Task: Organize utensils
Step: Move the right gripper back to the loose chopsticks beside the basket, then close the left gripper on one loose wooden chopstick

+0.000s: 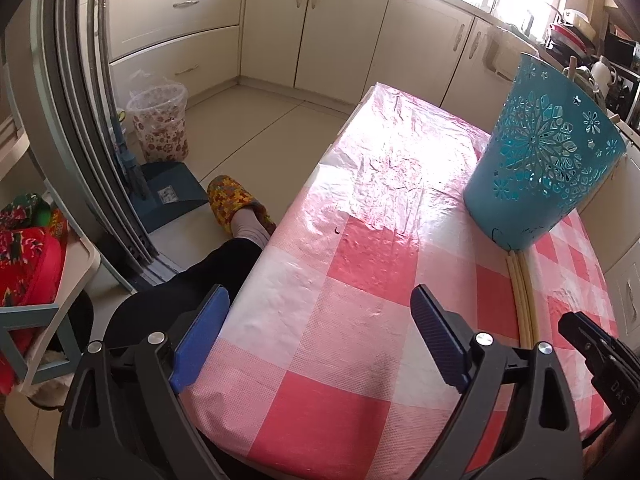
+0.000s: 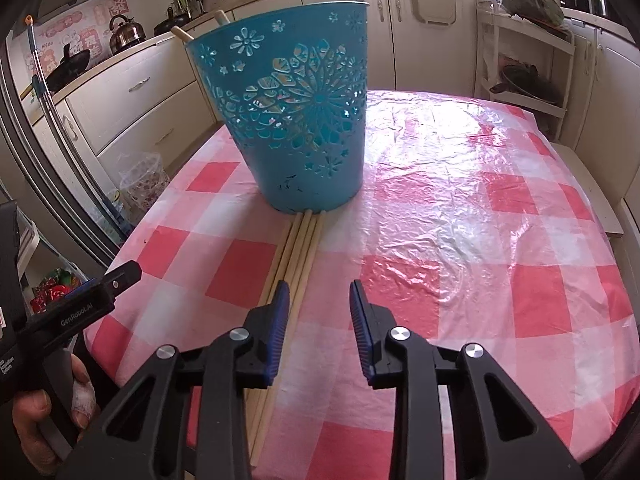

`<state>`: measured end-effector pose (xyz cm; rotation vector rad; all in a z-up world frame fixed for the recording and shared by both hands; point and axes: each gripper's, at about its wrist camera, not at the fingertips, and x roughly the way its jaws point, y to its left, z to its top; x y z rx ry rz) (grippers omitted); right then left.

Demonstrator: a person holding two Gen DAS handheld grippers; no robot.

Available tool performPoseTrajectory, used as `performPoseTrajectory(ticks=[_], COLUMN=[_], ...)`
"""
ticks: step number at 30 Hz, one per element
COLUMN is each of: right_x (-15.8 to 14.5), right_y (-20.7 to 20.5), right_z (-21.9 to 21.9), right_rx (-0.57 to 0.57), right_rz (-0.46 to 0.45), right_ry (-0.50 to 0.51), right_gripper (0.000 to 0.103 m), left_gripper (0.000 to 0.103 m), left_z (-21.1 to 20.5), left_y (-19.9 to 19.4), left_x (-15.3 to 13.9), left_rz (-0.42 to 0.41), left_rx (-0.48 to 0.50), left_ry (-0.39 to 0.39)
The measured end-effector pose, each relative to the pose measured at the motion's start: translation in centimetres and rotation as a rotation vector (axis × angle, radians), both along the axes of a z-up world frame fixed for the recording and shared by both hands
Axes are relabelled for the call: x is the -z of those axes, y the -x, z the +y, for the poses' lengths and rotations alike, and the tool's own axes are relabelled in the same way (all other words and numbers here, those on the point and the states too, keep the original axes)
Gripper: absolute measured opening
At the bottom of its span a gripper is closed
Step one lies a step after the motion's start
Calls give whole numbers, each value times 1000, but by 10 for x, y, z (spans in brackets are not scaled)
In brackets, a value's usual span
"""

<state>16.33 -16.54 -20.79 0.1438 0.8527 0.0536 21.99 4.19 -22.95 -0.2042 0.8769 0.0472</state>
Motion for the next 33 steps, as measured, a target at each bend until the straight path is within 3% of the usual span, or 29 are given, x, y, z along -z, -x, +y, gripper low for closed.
performPoseTrajectory(ticks=[14, 17, 24, 28, 33], right_x=[17, 16, 16, 17, 18], right_y=[-25, -24, -10, -6, -9], right_z=[14, 9, -17, -31, -36], right_rx=[-16, -32, -39, -36, -44], right_rz=[54, 57, 57, 48, 42], right_ry=[102, 112, 94, 48, 12], right_gripper=[20, 10, 8, 8, 8], left_gripper=[89, 89, 89, 89, 89], left_z=[-7, -23, -86, -112, -123], left_y=[2, 4, -6, -16, -27], left_x=[-6, -16, -20, -16, -6], left_rz=[-3, -33, -24, 3, 43], left_rx=[12, 72, 273, 325, 323], left_ry=[-11, -29, -66, -79, -106])
